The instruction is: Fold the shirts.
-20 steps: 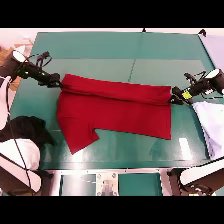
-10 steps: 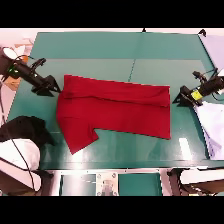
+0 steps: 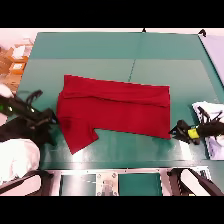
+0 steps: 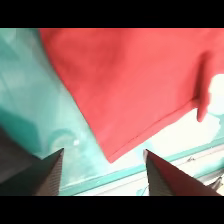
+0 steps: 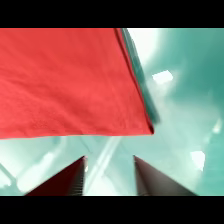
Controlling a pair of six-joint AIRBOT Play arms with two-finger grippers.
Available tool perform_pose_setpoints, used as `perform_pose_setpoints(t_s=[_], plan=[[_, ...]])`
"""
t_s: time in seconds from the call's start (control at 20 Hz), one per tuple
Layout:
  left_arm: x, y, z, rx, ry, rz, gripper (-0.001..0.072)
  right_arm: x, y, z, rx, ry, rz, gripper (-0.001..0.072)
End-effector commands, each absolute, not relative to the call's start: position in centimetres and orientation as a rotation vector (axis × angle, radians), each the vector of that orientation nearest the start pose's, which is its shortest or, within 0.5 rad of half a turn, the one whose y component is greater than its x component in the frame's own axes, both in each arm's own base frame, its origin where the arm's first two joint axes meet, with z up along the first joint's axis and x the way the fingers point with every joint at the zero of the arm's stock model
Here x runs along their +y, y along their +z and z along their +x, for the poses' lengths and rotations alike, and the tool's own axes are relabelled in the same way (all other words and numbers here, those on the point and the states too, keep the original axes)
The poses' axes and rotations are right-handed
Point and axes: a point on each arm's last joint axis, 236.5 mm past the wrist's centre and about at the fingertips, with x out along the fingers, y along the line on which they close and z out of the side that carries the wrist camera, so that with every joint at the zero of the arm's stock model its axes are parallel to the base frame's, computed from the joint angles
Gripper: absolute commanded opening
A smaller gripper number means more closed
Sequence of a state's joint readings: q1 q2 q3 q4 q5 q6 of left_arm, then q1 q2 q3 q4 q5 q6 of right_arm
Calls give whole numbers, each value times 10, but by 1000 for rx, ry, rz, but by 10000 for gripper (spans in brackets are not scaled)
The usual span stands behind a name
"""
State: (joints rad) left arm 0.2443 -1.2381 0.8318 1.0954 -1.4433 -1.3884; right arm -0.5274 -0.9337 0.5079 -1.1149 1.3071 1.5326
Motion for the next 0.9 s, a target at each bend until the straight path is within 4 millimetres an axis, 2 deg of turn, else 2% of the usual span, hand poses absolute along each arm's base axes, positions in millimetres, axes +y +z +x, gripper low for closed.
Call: perform_pose_setpoints(t_s=[0.0, 0.1, 0.2, 0.4, 0.45, 0.5, 0.55, 0.65, 0.7, 0.75, 0.8, 0.85], plan=[[-75, -89, 218, 1633, -226, -699, 532, 23, -86, 196, 1344, -161, 995, 433], [-82, -103, 218, 1590, -213, -749, 532, 33, -92, 201, 1303, -160, 1078, 432], [-86, -111, 227, 1517, -204, -790, 532, 33, -99, 207, 1253, -184, 1123, 433], [-95, -111, 244, 1404, -222, -865, 530, 34, -106, 212, 1196, -208, 1177, 433], [-97, -107, 251, 1376, -231, -882, 387, 32, -108, 214, 1185, -218, 1177, 433], [-101, -101, 259, 1335, -262, -891, 170, 29, -108, 215, 1173, -226, 1177, 433], [-105, -94, 265, 1303, -287, -918, 25, 29, -109, 217, 1161, -232, 1189, 433], [-113, -84, 272, 1267, -326, -957, 27, 27, -108, 223, 1128, -243, 1220, 414], [-114, -82, 272, 1264, -341, -956, 26, 25, -108, 224, 1117, -251, 1216, 297], [-117, -78, 271, 1271, -369, -949, 26, 24, -107, 225, 1113, -252, 1214, 57], [-120, -71, 270, 1272, -406, -938, 26, 24, -105, 226, 1115, -238, 1204, 17], [-123, -60, 271, 1260, -434, -930, 26, 25, -99, 229, 1120, -195, 1162, 17]])
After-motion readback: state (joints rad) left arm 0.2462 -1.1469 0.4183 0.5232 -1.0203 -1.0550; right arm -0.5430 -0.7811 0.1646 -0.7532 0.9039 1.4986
